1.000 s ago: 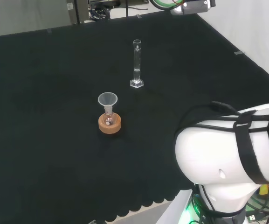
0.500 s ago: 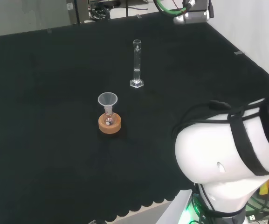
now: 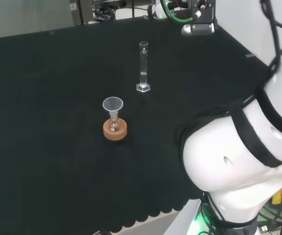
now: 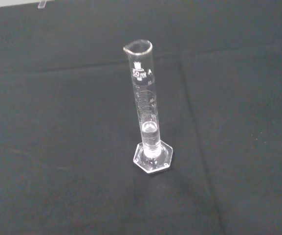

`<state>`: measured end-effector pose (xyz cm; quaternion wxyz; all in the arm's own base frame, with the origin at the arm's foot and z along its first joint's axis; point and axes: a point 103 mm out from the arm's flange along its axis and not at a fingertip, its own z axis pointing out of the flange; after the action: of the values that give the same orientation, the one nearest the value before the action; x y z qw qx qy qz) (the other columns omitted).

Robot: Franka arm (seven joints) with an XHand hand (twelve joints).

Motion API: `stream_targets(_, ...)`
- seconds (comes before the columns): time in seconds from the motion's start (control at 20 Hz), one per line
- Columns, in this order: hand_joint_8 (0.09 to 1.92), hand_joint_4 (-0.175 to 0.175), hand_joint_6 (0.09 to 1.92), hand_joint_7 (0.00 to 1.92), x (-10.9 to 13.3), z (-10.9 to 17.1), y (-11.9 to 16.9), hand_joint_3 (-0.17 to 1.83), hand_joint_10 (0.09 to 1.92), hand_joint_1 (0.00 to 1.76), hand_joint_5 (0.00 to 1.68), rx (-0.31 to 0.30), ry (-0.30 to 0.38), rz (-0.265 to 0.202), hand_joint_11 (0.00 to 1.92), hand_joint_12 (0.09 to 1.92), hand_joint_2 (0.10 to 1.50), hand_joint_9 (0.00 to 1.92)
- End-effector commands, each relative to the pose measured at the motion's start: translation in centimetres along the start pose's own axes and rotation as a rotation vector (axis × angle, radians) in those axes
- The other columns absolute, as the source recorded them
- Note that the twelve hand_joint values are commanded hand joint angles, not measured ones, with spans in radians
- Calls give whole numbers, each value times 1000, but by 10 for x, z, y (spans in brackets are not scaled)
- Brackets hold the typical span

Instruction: Pick up the graduated cylinder.

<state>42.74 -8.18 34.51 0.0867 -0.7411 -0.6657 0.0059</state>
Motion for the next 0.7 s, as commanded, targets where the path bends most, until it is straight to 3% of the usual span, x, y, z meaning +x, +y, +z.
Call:
stream_targets(0.05, 478, 12, 87, 38, -36, 24, 77, 305, 595, 212, 202, -42, 73, -46, 102, 1361, 1113, 210)
stream_targets(0.4, 482, 10, 87, 47, -53, 72, 74, 297, 596, 233, 201, -16, 142, -33, 100, 1360, 1090, 215)
stream_targets(0.7, 486, 7, 87, 58, -62, 114, 69, 293, 602, 257, 203, 12, 190, -66, 102, 1362, 1072, 233)
